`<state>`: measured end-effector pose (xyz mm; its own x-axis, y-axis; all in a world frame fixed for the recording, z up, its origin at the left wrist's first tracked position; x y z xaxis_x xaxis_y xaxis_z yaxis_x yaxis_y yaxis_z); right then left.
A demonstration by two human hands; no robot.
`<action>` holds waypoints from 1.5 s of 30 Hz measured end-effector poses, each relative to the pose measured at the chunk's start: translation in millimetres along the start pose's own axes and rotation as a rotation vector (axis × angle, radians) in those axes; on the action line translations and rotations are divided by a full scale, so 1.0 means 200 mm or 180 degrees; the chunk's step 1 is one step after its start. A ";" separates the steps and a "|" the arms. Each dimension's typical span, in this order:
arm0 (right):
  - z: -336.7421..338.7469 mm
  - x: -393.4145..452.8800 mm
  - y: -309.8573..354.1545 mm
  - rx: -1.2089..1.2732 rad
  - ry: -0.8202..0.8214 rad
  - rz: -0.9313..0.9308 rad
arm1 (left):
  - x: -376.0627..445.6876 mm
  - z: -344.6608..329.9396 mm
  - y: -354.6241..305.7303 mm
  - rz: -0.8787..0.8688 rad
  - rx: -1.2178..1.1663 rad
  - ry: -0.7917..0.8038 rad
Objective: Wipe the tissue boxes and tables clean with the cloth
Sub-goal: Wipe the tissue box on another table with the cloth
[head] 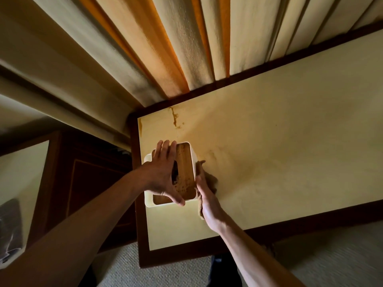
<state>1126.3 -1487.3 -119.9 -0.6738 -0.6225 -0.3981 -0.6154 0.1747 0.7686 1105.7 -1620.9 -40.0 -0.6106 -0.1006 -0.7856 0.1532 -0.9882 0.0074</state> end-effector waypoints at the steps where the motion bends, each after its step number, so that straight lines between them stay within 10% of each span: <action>1: 0.00 0.00 0.01 0.0069 -0.0035 -0.0028 | 0.00 0.00 0.00 -0.0003 0.0007 -0.0012; 10: 0.09 0.01 0.03 0.0693 -0.0660 -0.0561 | -0.03 0.01 0.04 -0.0238 -0.0132 -0.0142; 28: -0.30 0.09 0.53 -0.4322 0.0326 0.1320 | -0.05 -0.09 0.18 -0.0445 -0.0120 -0.0632; 45: -0.24 -0.07 0.37 -0.5002 0.0669 0.1259 | -0.06 -0.10 0.12 -0.0226 -0.0309 -0.0482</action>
<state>1109.6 -1502.8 -34.1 -0.5340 -0.8403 -0.0933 0.6583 -0.4825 0.5777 1132.4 -1641.8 -42.8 -0.7313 -0.0546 -0.6799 0.1753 -0.9783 -0.1100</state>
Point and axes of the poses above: each hand's wrist, its own x-axis towards the middle knuckle, its own z-axis out of the back of the hand, y = z × x, the point moved 7 cm from there along x, towards the middle knuckle, and after that the axes turned 4 degrees about y, right-handed, at the moved point
